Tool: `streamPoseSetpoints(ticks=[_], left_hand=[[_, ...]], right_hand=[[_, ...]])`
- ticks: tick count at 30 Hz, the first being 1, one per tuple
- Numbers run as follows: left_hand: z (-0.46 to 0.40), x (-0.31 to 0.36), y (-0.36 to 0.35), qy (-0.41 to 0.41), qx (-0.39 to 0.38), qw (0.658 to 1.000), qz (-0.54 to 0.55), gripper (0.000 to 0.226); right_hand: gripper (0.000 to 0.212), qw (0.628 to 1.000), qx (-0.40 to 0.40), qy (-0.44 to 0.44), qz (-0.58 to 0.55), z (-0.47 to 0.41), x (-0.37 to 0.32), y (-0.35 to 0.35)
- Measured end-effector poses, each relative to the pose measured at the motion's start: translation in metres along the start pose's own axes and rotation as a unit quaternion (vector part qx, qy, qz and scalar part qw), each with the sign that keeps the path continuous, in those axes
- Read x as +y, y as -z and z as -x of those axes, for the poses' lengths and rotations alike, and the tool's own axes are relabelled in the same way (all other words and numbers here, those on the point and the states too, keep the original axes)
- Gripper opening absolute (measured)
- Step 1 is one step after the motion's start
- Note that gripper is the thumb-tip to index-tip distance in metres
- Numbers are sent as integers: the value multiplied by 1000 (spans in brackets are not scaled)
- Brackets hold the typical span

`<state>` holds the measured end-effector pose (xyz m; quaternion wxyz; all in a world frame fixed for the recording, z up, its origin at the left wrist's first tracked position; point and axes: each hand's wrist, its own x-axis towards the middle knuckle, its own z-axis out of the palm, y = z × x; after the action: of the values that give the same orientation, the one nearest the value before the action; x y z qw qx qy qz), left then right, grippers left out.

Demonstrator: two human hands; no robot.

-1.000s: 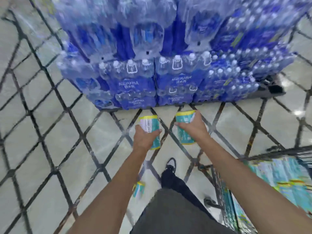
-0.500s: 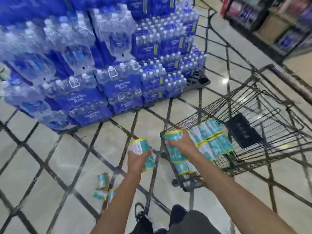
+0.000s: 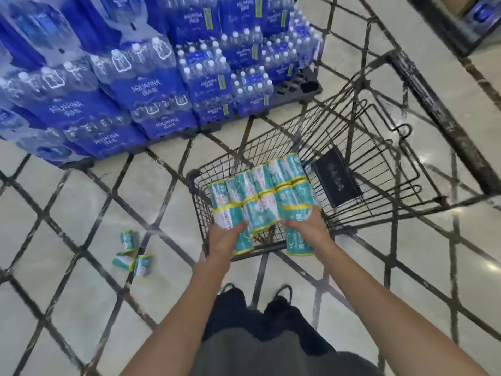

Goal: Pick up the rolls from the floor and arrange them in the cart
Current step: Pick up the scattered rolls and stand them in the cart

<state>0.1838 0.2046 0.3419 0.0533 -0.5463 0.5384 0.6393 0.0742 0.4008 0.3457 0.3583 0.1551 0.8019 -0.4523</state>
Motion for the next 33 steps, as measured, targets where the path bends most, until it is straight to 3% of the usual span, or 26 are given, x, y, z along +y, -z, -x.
streamPoseSetpoints(ticks=[2,4,5,10,18,23,26,31,33], left_hand=[[-4,-5,-20,13,10,1000,-26,72],[-10,-5,-40,39,12,996,-84,109],[-14,-4,-51,43,10,994,-103,116],[-67,6,-114,46,13,992,-113,123],[-158,4,-213,104,1,983,-154,124],[-192,-8,-248,128,33,974,-184,107],[-204,-16,-261,122,69,962,-236,112],[-203,-20,-278,130,89,949,-273,101],[-204,-20,-282,130,87,945,-287,100]], right_hand=[[120,1000,-8,0,17,-32,11,10],[122,999,-15,0,36,-69,23,14],[118,999,-4,-2,45,-77,19,16],[93,993,30,-30,108,-108,-17,23],[100,981,37,-61,181,-225,-13,17],[84,977,32,-40,208,-288,-6,13],[80,971,24,-35,234,-313,-9,8],[110,970,1,-32,243,-332,-2,0],[110,969,-8,-41,244,-331,-1,1]])
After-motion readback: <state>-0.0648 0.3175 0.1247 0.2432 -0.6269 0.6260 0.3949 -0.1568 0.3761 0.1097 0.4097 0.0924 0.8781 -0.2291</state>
